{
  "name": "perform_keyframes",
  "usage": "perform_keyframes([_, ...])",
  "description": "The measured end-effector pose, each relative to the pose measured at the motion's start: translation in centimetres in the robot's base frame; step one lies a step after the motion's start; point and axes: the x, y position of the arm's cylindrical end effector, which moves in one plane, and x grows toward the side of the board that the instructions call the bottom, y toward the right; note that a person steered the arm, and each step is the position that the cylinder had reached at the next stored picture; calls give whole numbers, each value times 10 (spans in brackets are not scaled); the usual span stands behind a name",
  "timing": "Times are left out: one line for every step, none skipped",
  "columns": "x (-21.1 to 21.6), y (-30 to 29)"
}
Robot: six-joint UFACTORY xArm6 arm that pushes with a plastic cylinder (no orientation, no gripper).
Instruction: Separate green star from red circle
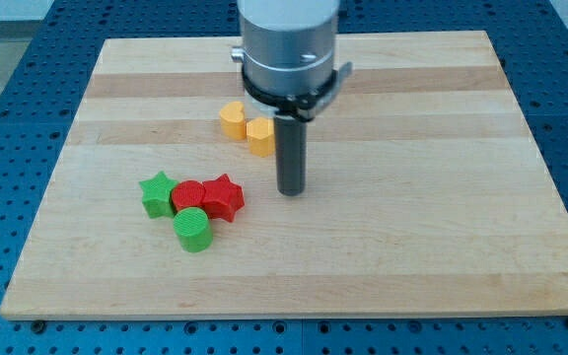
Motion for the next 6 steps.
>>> perform_keyframes([-25, -35])
perform_keyframes([-28, -78])
perform_keyframes([-27, -105])
perform_keyframes([-20, -118])
perform_keyframes([-4, -118])
perform_keyframes([8, -118])
